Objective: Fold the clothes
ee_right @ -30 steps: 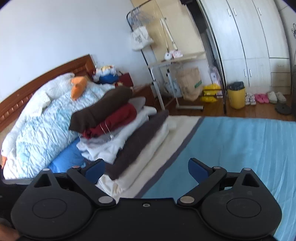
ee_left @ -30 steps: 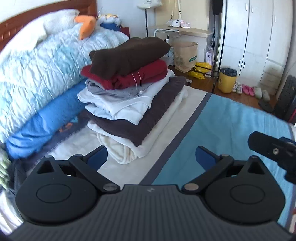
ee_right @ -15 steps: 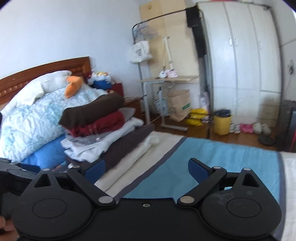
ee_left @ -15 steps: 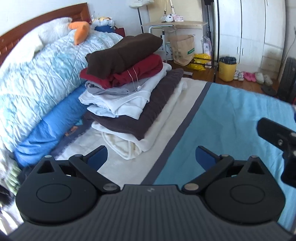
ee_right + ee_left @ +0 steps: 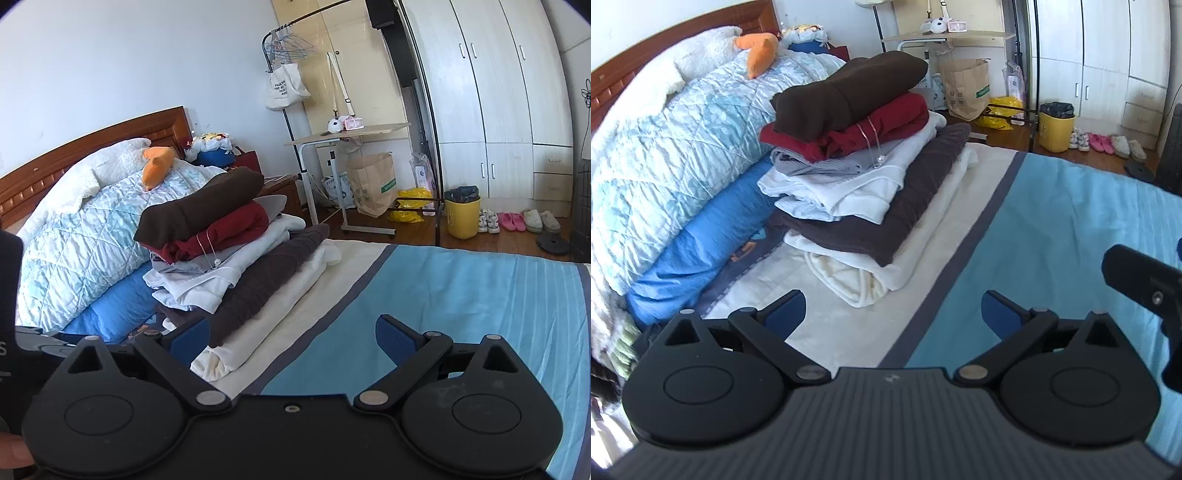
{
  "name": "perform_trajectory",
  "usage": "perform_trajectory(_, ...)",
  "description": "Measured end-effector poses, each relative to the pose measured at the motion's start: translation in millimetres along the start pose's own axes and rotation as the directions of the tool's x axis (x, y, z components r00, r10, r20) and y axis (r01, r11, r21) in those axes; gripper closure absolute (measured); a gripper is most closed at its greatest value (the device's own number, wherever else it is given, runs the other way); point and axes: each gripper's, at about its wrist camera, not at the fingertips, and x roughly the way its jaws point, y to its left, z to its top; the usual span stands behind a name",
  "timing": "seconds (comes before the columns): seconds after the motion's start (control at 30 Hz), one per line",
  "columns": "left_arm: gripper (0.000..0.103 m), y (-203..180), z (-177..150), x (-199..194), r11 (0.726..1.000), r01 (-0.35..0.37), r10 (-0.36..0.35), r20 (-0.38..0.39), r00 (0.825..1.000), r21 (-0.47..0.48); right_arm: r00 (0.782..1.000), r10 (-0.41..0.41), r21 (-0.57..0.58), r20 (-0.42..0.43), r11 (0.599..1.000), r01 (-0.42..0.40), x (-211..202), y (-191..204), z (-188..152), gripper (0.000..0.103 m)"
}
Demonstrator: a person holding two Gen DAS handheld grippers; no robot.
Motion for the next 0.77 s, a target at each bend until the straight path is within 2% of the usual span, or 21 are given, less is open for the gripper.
perform_trajectory(0.1, 0.0, 1.6, -0.4, -0.5, 1.0, 0.029, -0.029, -0.006, 1.0, 0.002, 1.0, -0.008, -0.016, -0.015, 1.0, 0.008, 0.1, 2.1, -0.8, 0.004)
perform_trajectory(0.3, 0.0, 1.2, 2.1, -0.2, 1.0, 0.013, -0.013, 0.008, 1.0, 0.008, 0.999, 0.01, -0.008, -0.048, 1.0, -0.01, -1.2, -0.6, -2.3, 0.004)
perform_trajectory(0.6, 0.0, -1.9, -2.1, 4.8, 0.999, 0.032, -0.031, -0.027, 0.999, 0.025, 0.999, 0.001, -0.013, -0.041, 1.0, -0.002, -5.4, 0.2, -4.8, 0.004)
perform_trajectory(0.77, 0.0, -2.5, -3.9, 8.7, 0.999, 0.027, -0.025, -0.041, 0.999, 0.035, 0.999, 0.032, -0.01, -0.022, 0.999, -0.033, -6.1, -2.2, -7.6, 0.004)
